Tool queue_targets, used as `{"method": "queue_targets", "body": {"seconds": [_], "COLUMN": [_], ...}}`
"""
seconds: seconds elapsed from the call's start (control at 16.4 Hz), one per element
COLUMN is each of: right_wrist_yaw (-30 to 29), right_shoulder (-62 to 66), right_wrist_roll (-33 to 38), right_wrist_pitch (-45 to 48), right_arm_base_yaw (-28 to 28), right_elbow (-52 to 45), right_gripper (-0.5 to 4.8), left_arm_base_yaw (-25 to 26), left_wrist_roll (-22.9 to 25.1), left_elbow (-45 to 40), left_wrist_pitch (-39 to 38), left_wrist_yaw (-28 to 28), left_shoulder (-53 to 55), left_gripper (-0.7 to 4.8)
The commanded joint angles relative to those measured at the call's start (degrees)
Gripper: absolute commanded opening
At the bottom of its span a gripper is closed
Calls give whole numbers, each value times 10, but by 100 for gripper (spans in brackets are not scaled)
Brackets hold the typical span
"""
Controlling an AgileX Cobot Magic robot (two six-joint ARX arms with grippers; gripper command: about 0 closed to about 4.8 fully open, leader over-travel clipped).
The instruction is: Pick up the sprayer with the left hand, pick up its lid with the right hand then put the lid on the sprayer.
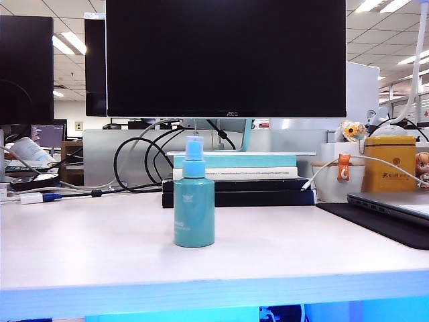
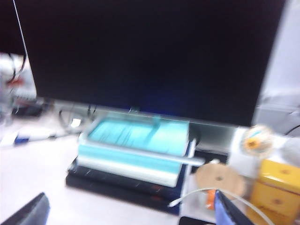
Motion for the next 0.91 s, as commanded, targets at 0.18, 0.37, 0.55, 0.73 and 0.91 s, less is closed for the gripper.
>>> {"method": "queue_targets", "body": {"seconds": [0.18,0.37,0.55,0.73,0.91], "right_wrist_yaw": [32,41,26,33,58], "right_shoulder": [-150,-265,-300,-305,-305], "right_wrist_roll": [-3,11,42,74,19], "right_wrist_pitch": [9,26,100,239,171], "right_arm_base_yaw": [-1,-2,0,0,-1], "right_elbow": [-102,-191,-287,-399,-431], "right_gripper": [479,284,116,111,71], "left_arm_base_yaw": [92,239,297,295,295], "left_wrist_roll": [-69,-177,-232,-258,-257], "left_elbow": [-96,-174,-175,-175,-190], "left_wrist_pitch": [11,43,18,13,7], "left_wrist_yaw": [44,123,113,132,132], "left_shoulder": [-135,-240,-251,-252,-252], "left_gripper": [479,479,479,424,171]}}
